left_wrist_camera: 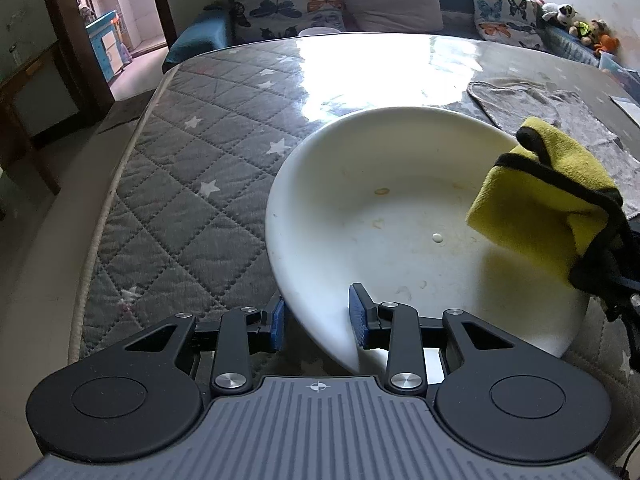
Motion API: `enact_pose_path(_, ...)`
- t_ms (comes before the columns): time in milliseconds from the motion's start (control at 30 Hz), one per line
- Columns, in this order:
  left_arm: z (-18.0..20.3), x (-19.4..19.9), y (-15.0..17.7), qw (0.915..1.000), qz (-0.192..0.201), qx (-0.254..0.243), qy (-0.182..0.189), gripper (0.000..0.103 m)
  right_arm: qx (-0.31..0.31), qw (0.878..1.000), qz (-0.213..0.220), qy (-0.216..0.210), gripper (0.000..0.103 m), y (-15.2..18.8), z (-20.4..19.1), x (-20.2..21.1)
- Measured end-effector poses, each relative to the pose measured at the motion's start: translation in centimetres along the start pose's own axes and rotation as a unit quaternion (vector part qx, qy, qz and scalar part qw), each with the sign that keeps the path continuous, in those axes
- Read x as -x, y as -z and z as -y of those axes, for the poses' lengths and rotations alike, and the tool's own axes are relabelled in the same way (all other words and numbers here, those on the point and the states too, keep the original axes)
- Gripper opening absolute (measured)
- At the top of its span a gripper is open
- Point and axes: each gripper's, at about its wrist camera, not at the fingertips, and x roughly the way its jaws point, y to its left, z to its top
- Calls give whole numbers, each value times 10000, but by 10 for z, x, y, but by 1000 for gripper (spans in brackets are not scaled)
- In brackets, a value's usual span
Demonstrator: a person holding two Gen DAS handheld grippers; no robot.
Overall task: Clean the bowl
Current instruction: 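Hold the bowl rim with the left tool while the right tool moves the cloth across the bowl interior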
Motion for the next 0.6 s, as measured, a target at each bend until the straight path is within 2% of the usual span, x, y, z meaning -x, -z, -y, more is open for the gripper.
enact_pose_path(300, -1, -1, 1, 10000, 53, 20, -19, 35, -88, 9996, -7, 251, 36, -2, 13, -16)
enact_pose_path(600, 0, -2, 1, 10000, 72, 0, -44, 36, -16, 9995, -10, 325, 36, -5, 21, -33)
